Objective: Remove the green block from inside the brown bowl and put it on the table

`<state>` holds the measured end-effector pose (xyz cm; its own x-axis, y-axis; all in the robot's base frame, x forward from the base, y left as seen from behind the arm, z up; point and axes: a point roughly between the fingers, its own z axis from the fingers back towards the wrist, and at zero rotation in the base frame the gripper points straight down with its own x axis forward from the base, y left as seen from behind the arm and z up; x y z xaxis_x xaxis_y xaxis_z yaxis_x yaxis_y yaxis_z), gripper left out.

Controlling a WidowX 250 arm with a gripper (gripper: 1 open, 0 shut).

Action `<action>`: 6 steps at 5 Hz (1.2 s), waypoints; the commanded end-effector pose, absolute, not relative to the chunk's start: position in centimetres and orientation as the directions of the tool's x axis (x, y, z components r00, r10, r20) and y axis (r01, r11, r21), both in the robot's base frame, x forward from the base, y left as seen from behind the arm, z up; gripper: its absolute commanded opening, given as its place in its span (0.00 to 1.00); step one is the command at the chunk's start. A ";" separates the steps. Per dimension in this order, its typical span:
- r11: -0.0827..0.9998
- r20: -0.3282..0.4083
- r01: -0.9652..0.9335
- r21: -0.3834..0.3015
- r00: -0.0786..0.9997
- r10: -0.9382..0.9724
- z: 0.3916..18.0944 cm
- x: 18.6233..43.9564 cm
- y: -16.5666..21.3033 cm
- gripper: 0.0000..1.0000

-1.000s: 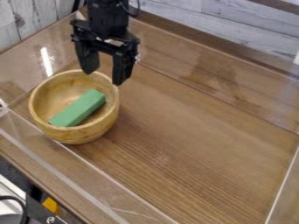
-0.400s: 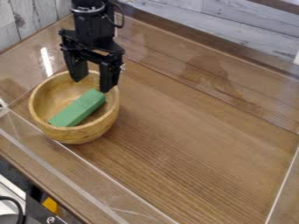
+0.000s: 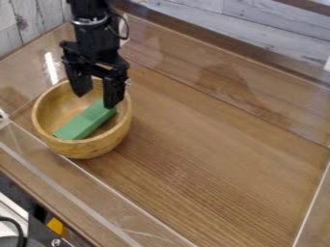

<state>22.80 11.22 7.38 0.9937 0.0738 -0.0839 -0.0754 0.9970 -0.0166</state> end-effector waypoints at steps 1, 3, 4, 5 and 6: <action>0.997 -0.043 -0.077 -0.010 0.996 0.076 7.4 23.0 11.9 1.00; 0.997 -0.021 -0.074 -0.018 0.997 0.074 6.5 22.9 12.3 1.00; 0.997 -0.014 -0.075 -0.025 0.997 0.074 6.2 23.0 12.3 1.00; 0.997 -0.010 -0.075 -0.032 0.997 0.074 6.1 22.9 12.3 1.00; 0.996 -0.006 -0.075 -0.040 0.997 0.074 6.0 23.0 12.3 1.00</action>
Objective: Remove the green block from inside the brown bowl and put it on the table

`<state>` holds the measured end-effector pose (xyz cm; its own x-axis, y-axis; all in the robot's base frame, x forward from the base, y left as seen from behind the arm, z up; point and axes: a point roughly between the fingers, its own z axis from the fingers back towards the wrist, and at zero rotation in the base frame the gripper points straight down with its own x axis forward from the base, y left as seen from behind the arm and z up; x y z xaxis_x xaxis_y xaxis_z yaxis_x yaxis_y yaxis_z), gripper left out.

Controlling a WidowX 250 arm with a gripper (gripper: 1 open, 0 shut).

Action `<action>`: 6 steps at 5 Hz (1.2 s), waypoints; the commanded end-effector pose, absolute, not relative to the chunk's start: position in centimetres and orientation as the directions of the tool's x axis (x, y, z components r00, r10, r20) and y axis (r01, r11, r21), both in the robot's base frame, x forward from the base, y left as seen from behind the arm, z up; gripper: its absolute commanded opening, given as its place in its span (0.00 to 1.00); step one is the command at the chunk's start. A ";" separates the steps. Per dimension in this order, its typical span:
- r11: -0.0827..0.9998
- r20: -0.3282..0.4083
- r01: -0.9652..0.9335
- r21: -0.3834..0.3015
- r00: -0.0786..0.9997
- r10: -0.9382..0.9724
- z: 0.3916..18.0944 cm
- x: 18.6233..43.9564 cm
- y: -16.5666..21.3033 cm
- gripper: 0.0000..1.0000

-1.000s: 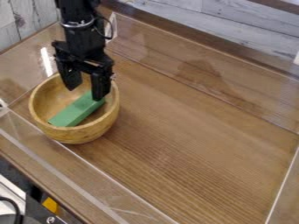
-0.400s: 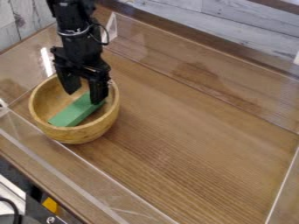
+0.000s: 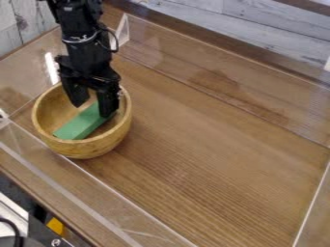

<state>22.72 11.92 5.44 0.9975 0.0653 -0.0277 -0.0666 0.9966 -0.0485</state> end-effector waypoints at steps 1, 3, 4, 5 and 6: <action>0.996 -0.009 -0.077 -0.037 0.997 0.076 5.6 22.8 12.3 1.00; 0.996 -0.015 -0.081 -0.030 0.997 0.080 4.9 22.7 12.4 1.00; 0.996 -0.017 -0.084 -0.029 0.996 0.083 4.6 22.7 12.5 1.00; 0.996 -0.018 -0.087 -0.027 0.996 0.087 4.3 22.7 12.5 0.00; 0.996 -0.017 -0.091 -0.025 0.996 0.091 4.5 22.7 12.5 0.00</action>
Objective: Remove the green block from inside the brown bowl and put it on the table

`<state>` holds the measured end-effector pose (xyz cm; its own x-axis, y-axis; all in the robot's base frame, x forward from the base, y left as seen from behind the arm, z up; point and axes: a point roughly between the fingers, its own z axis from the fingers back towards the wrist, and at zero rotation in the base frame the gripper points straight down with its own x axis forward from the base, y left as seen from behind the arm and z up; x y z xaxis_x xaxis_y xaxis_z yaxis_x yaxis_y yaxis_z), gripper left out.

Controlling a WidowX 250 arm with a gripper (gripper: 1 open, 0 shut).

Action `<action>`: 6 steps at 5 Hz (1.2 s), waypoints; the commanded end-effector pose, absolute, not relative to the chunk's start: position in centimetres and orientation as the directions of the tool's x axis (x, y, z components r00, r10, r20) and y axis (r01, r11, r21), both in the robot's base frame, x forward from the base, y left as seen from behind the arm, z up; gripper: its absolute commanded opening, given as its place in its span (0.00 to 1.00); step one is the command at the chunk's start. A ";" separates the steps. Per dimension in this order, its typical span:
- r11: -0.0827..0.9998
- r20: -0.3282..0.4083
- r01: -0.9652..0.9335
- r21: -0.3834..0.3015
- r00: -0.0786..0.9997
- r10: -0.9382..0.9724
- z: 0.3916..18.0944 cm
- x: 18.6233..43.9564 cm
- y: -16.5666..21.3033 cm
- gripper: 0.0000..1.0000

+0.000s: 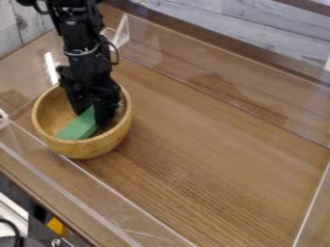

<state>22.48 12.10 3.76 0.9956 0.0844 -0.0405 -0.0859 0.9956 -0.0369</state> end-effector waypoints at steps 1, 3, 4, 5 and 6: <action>0.995 -0.009 -0.097 -0.020 0.995 0.096 5.5 22.7 12.4 0.00; 0.994 0.008 -0.107 -0.013 0.994 0.107 7.3 22.7 12.3 0.00; 0.994 0.010 -0.110 -0.012 0.994 0.111 7.7 22.7 12.3 0.00; 0.993 0.010 -0.115 -0.011 0.993 0.115 7.7 22.6 12.3 0.00; 0.993 0.009 -0.119 -0.010 0.993 0.119 7.6 22.6 12.3 0.00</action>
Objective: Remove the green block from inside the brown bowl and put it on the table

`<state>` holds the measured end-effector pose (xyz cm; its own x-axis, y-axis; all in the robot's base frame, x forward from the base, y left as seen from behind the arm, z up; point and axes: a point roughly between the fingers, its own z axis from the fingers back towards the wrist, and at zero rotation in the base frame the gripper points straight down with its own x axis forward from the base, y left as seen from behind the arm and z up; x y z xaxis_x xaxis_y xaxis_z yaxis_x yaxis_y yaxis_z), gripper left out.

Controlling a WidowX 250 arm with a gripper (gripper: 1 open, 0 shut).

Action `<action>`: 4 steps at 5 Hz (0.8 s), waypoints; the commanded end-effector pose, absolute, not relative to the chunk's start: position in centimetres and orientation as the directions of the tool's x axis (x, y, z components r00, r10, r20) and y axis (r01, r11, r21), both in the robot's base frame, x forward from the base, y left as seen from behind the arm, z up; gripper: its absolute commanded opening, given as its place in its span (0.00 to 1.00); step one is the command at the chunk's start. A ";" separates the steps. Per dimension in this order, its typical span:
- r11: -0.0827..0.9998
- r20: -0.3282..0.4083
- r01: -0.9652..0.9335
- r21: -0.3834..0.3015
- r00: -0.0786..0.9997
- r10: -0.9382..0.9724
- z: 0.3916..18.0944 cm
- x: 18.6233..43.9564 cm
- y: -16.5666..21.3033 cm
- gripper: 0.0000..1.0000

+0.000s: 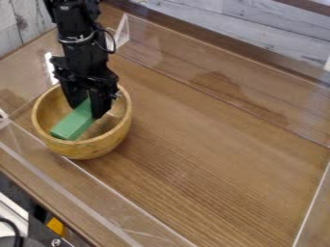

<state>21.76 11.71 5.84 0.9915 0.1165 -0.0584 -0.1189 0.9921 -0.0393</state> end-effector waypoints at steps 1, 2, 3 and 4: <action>0.992 0.008 -0.123 -0.009 0.992 0.123 7.5 22.6 12.3 0.00; 0.992 0.007 -0.127 -0.008 0.992 0.127 7.4 22.6 12.3 0.00; 0.991 0.006 -0.131 -0.007 0.991 0.131 7.4 22.6 12.4 0.00; 0.991 0.005 -0.135 -0.007 0.991 0.135 7.3 22.5 12.4 0.00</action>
